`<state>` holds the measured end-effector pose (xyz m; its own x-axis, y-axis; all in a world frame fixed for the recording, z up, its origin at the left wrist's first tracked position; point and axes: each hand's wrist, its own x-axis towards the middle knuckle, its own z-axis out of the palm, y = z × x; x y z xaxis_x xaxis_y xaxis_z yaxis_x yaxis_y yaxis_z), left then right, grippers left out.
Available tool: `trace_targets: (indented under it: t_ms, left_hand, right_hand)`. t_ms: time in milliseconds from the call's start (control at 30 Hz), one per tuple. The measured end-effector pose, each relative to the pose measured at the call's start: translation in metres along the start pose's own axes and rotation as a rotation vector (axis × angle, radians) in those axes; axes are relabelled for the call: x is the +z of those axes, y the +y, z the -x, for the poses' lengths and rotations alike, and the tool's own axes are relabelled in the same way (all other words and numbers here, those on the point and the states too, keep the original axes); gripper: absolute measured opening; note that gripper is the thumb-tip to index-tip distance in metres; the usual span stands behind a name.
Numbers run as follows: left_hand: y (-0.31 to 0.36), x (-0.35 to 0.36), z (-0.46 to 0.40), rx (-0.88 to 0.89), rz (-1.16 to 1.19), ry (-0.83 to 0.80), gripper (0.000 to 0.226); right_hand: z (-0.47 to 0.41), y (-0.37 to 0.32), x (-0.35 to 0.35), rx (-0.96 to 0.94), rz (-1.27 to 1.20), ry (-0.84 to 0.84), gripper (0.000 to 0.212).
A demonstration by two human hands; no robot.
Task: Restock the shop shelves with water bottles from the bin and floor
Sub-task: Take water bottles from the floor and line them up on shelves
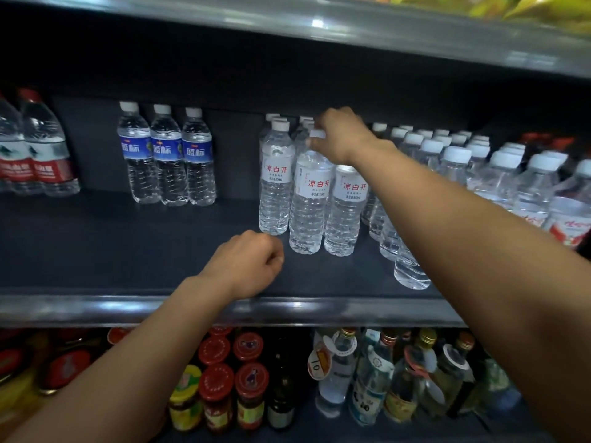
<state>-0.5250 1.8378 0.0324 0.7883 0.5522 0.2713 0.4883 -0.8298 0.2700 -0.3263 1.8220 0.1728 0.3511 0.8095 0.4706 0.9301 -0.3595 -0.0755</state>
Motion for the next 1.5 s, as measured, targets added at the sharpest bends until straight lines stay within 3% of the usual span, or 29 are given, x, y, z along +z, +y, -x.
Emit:
trace_targets:
  t_ms: [300,467,733,1000,1233,1500]
  left_hand:
    - [-0.004,0.003,0.033,0.041,0.056,0.024,0.014]
    - [0.000,0.032,0.080,0.062,0.107,-0.098,0.014]
    - [-0.006,0.123,0.190,0.054,0.178,-0.450,0.016]
    - [-0.006,0.207,0.296,-0.030,0.241,-0.715,0.014]
    - [-0.016,0.273,0.363,-0.135,0.205,-0.995,0.022]
    - [-0.031,0.293,0.384,-0.190,0.198,-0.980,0.024]
  right_hand:
    - [0.040,-0.012,-0.001,0.055,-0.056,0.144,0.049]
    - [0.117,-0.038,0.025,0.065,-0.179,0.177,0.036]
    - [0.298,-0.082,0.126,0.093,-0.353,-0.093,0.025]
    - [0.440,-0.103,0.213,0.215,-0.395,-0.540,0.023]
    - [0.480,-0.116,0.266,0.124,-0.320,-0.745,0.045]
    - [0.466,-0.125,0.296,-0.028,-0.229,-0.782,0.055]
